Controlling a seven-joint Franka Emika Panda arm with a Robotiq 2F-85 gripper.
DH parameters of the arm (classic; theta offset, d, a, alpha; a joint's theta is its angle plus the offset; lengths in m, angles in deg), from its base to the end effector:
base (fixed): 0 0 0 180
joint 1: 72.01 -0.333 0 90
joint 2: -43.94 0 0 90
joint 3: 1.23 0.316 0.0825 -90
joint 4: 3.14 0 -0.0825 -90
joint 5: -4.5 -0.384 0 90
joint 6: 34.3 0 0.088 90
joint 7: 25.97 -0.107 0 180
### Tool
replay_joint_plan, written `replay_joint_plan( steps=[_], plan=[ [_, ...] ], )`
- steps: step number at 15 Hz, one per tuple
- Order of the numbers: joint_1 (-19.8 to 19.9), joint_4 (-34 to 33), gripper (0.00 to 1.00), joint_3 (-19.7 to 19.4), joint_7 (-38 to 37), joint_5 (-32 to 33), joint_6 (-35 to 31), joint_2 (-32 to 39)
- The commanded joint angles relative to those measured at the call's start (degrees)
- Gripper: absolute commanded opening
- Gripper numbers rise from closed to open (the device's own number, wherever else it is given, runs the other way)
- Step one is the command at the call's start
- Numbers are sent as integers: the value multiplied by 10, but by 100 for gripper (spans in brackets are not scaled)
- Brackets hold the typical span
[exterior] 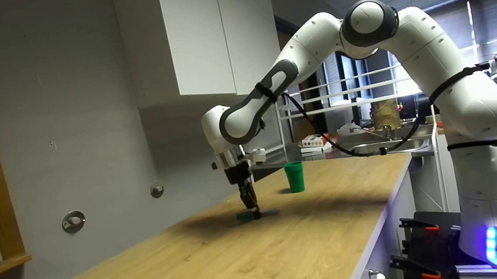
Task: Pick the pen on the counter and put it in the cup
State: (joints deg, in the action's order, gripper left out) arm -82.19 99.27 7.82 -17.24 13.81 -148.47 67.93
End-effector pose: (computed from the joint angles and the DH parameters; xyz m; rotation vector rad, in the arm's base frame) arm 0.5963 0.1903 0.3064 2.9132 0.8428 -0.3017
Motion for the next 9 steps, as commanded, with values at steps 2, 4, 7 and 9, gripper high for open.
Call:
replay_joint_plan(
  steps=[2, 4, 7, 9],
  plan=[
    [0, 35, 7, -20, -56, 12, -14, -62],
    [1, 57, 7, -31, -97, 17, -32, -98],
    [3, 91, 7, -45, -170, 29, -56, -154],
    [6, 112, 7, -51, -223, 38, -66, -187]
  ],
)
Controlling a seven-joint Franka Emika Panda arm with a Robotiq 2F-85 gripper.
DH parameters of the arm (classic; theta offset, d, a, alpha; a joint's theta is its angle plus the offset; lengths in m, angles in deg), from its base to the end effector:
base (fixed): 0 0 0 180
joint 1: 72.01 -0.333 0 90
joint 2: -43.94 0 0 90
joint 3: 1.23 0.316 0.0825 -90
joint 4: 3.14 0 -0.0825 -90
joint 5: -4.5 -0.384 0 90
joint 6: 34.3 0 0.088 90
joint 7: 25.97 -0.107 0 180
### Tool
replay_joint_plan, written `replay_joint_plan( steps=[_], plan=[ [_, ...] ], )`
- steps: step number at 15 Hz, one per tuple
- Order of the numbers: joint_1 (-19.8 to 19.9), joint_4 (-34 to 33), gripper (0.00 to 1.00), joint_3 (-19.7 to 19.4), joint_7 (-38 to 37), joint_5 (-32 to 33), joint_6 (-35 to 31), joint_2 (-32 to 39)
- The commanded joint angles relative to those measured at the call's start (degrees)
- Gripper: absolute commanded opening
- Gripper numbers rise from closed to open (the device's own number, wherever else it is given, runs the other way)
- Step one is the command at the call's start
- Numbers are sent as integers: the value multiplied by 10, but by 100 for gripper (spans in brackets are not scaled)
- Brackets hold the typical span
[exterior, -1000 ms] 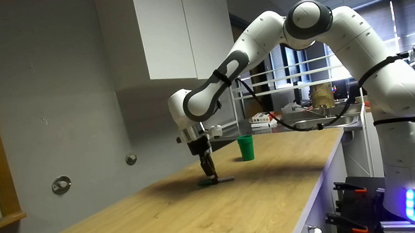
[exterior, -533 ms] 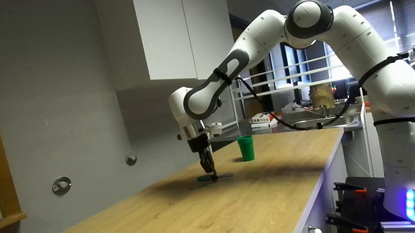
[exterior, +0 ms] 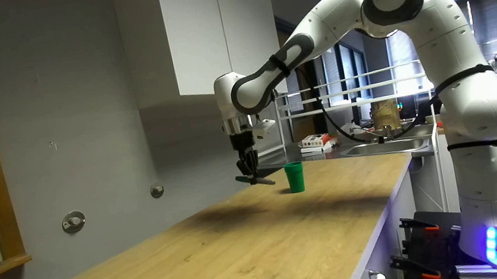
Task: Pick the pen on the counter and put it in the cup
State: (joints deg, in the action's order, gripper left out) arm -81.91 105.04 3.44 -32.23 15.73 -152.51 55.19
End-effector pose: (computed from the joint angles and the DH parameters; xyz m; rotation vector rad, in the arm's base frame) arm 0.5874 0.1400 0.4022 2.9636 0.3547 0.0128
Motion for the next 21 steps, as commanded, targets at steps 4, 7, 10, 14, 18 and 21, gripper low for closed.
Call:
replay_joint_plan(
  steps=[4, 7, 10, 14, 18, 21],
  plan=[
    [17, 92, 7, -13, -185, 53, -42, -118],
    [36, 117, 7, -13, -271, 91, -47, -155],
    [60, 138, 7, -12, -355, 128, -44, -186],
    [95, 165, 6, -8, -470, 172, -38, -216],
    [122, 186, 6, -4, -596, 221, -26, -227],
    [132, 196, 6, 0, -697, 259, -5, -225]
  ],
)
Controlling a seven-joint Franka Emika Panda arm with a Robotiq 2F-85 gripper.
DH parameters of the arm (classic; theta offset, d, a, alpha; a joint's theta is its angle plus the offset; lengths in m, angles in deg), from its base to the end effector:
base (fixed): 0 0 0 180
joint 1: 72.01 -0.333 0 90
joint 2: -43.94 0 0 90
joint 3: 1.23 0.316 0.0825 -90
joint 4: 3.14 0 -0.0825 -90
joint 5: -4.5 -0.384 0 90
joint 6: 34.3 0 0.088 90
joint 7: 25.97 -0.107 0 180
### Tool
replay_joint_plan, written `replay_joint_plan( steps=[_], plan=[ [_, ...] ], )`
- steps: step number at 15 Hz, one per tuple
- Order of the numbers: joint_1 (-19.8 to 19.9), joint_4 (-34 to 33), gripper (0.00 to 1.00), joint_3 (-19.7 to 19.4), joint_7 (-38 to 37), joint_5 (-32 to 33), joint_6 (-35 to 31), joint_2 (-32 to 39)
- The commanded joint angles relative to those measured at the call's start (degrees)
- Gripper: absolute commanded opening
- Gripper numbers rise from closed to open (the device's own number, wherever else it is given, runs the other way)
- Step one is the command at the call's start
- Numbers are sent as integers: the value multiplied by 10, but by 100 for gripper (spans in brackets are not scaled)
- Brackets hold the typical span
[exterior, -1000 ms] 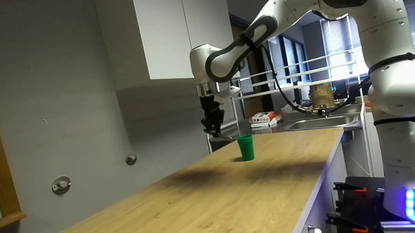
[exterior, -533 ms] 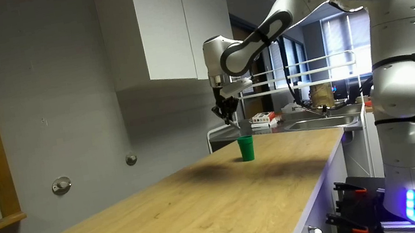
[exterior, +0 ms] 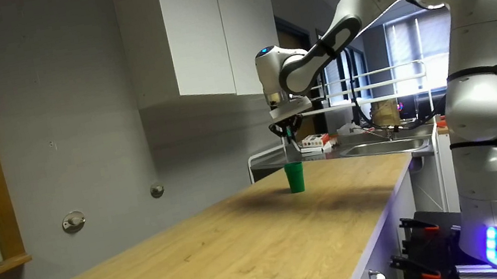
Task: Pick the pen on the counter and put it in the cup
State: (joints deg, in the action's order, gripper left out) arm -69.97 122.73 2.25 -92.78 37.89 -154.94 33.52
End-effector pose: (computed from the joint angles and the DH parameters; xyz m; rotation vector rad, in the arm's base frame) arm 0.5073 -0.0122 0.4767 2.4643 -1.1309 0.5064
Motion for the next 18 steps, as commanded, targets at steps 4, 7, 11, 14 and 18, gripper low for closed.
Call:
replay_joint_plan(
  steps=[4, 7, 11, 14, 18],
  plan=[
    [8, 28, 6, 11, -196, 67, 52, -3],
    [2, 27, 6, 14, -252, 74, 77, 3],
    [-6, 15, 6, 19, -292, 77, 111, 15],
    [-10, 1, 6, 18, -293, 75, 131, 22],
    [-12, -27, 6, 16, -282, 78, 161, 26]
  ],
)
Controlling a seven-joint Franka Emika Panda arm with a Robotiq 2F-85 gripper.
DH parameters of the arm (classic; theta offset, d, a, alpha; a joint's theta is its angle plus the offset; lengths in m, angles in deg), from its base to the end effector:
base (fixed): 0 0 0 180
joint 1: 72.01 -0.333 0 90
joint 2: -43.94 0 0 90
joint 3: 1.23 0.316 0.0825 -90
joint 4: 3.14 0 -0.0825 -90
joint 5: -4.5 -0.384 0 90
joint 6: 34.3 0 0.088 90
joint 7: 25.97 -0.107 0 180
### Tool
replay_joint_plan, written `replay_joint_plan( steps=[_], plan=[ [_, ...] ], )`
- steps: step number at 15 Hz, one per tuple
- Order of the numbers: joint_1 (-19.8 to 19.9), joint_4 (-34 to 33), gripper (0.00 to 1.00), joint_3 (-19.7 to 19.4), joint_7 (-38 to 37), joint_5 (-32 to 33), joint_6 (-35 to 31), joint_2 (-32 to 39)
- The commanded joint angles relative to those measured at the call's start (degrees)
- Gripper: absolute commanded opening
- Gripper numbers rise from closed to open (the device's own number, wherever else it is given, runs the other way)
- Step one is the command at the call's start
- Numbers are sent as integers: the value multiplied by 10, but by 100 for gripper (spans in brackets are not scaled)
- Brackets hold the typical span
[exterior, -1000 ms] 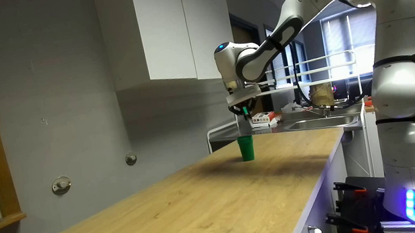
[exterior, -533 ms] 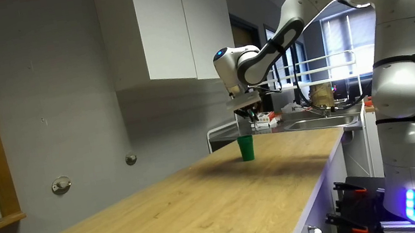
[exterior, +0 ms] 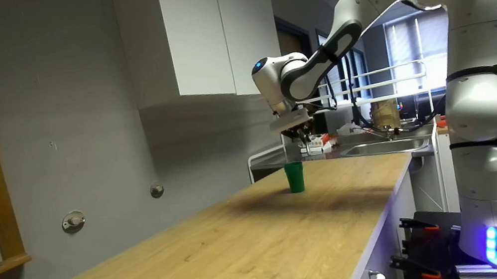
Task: Pick the pen on the counter and put it in the cup
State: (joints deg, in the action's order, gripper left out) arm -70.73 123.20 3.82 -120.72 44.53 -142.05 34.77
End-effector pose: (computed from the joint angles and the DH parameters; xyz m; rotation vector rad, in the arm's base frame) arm 0.4898 -0.0150 0.4522 2.0142 -1.5501 0.5209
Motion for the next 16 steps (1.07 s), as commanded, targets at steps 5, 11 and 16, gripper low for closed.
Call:
replay_joint_plan(
  steps=[5, 11, 16],
  plan=[
    [-7, -91, 6, 2, -8, 32, 70, 41],
    [-26, -150, 6, 1, -9, 53, 95, 108],
    [-48, -196, 6, -4, -15, 75, 110, 174]
  ],
)
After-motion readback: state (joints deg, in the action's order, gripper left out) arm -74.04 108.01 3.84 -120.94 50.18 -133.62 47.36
